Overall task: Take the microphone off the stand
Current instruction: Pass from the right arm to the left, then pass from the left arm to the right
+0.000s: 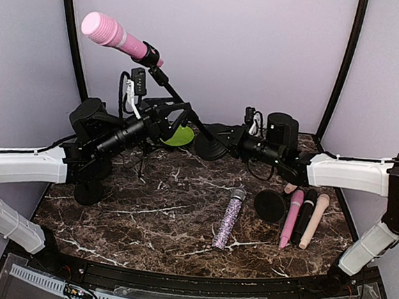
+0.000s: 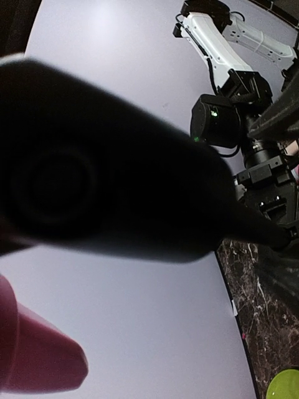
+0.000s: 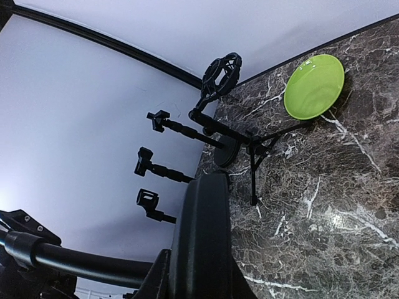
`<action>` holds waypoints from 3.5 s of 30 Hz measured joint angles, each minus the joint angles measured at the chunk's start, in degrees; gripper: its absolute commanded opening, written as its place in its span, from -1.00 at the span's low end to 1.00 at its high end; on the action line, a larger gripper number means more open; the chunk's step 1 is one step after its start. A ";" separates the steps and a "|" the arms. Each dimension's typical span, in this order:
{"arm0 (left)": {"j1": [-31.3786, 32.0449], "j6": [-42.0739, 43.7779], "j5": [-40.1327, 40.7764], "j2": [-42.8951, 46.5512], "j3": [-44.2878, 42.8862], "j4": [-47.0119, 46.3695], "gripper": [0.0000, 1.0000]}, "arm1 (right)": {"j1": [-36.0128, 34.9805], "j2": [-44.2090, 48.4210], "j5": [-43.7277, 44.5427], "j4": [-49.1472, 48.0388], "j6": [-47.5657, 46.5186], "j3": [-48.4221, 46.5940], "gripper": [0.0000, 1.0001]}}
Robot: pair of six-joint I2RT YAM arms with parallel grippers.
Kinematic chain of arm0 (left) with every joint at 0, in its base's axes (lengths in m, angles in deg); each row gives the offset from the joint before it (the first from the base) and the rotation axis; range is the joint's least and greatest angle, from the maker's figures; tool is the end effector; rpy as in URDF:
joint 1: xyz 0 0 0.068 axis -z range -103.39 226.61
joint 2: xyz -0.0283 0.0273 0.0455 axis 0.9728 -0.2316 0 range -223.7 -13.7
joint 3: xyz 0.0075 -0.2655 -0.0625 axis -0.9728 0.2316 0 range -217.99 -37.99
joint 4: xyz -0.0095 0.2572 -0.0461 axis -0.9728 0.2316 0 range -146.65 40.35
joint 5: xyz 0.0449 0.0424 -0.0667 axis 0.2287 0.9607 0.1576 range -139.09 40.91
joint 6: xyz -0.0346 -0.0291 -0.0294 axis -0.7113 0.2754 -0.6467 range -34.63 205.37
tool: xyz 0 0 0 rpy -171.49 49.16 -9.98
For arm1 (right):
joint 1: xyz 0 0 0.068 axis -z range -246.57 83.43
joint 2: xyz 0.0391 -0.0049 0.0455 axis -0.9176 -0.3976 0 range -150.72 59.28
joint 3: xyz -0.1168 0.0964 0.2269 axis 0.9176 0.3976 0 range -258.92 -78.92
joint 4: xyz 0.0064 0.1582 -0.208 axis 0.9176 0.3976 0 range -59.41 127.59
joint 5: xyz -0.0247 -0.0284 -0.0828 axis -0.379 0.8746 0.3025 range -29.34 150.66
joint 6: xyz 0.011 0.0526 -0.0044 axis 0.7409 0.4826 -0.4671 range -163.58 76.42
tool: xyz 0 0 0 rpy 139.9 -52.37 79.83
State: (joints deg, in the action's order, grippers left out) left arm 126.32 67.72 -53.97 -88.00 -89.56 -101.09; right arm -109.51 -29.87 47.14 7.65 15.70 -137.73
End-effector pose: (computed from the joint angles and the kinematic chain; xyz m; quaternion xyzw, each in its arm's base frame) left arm 0.1914 -0.2304 0.3689 0.1888 0.5292 -0.4784 0.6748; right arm 0.2620 0.2550 0.2915 0.0292 0.7495 0.5657 0.3427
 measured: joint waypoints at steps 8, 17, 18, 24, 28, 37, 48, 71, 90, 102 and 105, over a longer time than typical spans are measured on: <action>-0.04 2.54 1.33 -0.44 -0.04 -0.85 -0.36 | -0.59 -1.31 -1.14 -1.53 1.31 0.00 -1.00; -0.33 8.15 4.76 -0.48 -0.04 0.26 -1.00 | -1.07 -1.95 -1.60 -1.16 2.34 -0.11 -1.00; -0.35 8.28 4.94 -0.50 -0.04 0.68 -1.00 | -1.11 -2.10 -1.53 -0.96 2.34 -0.11 -1.00; -0.31 9.11 6.14 -0.26 -0.04 2.27 -1.00 | -1.20 -2.12 -0.50 0.09 0.13 -0.11 -0.05; -0.28 9.49 7.28 0.90 0.46 5.68 -1.00 | -1.31 0.22 1.77 3.58 -5.31 -0.17 0.36; -0.24 9.94 7.69 2.51 1.44 16.50 -1.00 | -0.42 10.05 4.17 5.46 -16.41 1.07 0.63; -0.33 9.75 1.99 2.43 6.05 21.33 -1.00 | -1.18 11.26 -11.34 -3.52 -24.72 4.02 0.45; -0.37 5.73 -11.19 2.43 9.33 17.38 -1.00 | -13.35 -0.48 -11.50 -9.09 -32.57 -3.28 -0.23; -0.79 5.20 -12.46 2.43 9.33 17.99 -1.00 | -13.44 -3.85 -6.21 -5.31 -35.43 -5.01 -0.26; -0.81 5.31 -14.08 2.43 9.16 18.34 -1.00 | -13.55 -4.87 -8.79 -5.88 -36.63 -6.34 -0.66; -0.87 4.79 -14.62 2.43 8.50 19.52 -1.00 | -13.62 -4.94 -9.20 -6.27 -37.88 -6.34 -0.91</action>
State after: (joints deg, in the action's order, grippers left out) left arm 125.45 72.51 -68.59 -85.58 -81.05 -81.58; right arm -123.13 -34.81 37.94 1.38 -22.17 -144.06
